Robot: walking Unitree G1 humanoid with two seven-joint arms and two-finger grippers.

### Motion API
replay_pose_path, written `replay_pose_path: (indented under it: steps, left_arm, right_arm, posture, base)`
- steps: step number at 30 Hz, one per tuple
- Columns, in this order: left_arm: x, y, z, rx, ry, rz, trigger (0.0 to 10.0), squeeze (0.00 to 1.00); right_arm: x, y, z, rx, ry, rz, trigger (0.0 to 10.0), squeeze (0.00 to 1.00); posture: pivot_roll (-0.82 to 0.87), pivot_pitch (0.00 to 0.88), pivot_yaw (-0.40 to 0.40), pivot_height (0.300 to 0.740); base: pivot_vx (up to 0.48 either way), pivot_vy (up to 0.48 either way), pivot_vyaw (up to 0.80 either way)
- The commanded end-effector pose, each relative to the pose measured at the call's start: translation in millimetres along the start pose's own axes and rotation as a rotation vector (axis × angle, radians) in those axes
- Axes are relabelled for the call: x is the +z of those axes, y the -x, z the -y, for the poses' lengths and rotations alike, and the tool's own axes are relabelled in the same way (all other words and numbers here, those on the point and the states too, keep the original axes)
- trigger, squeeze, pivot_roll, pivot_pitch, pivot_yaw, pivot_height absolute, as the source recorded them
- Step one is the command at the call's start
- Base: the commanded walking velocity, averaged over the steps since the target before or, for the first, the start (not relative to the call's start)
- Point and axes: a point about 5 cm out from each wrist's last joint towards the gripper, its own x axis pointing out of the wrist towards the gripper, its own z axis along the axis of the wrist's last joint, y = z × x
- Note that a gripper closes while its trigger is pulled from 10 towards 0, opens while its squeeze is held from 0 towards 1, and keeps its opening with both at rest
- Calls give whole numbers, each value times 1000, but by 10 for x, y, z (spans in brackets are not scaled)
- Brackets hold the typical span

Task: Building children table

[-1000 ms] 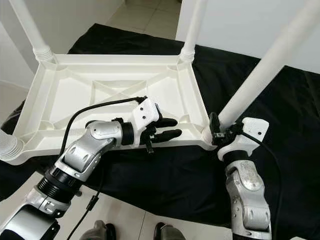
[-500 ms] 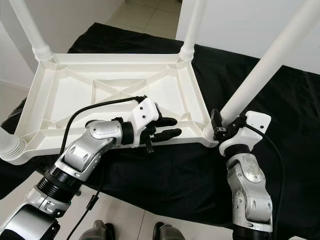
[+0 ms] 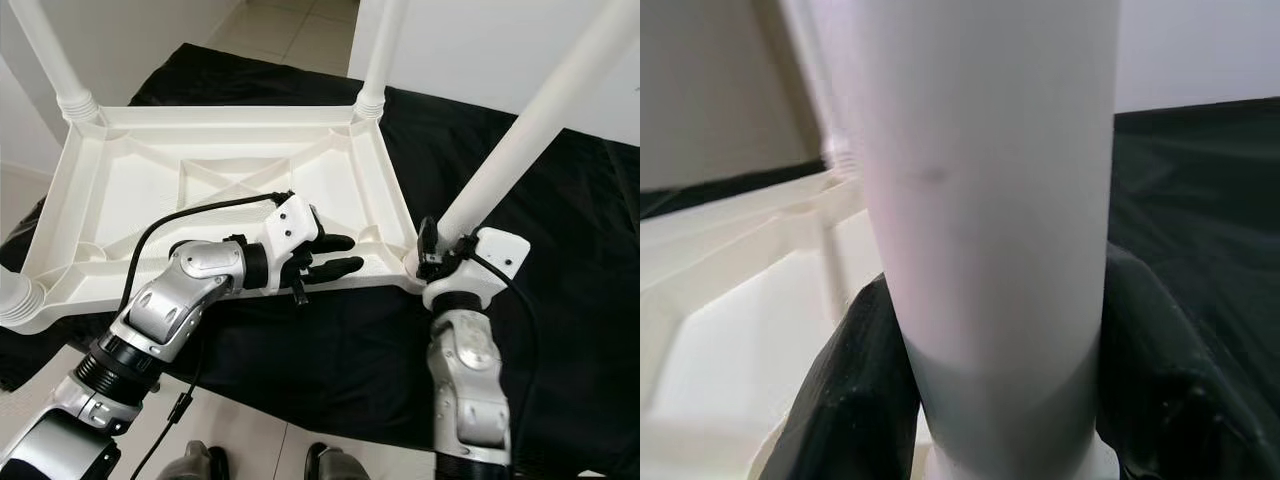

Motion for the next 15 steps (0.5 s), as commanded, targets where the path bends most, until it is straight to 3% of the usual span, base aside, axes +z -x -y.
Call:
replay_pose_path:
  steps: [1,6,15]
  left_arm:
    - [30,-21,20,-20,-15,8,10000,0]
    - [33,-7,6,-14,-23,3,10000,0]
    - [35,-9,8,-8,-21,5,10000,0]
  right_arm:
    - [-360,51,83,-92,1,-169,10000,0]
    - [-365,-75,-64,-163,11,-141,10000,0]
    - [-384,-157,-235,-185,-10,-138,10000,0]
  posture:
    - [17,169,-33,740]
    - [30,162,-32,740]
    - [37,164,-44,740]
  base:
    - [0,0,0]
    - [0,0,0]
    - [0,0,0]
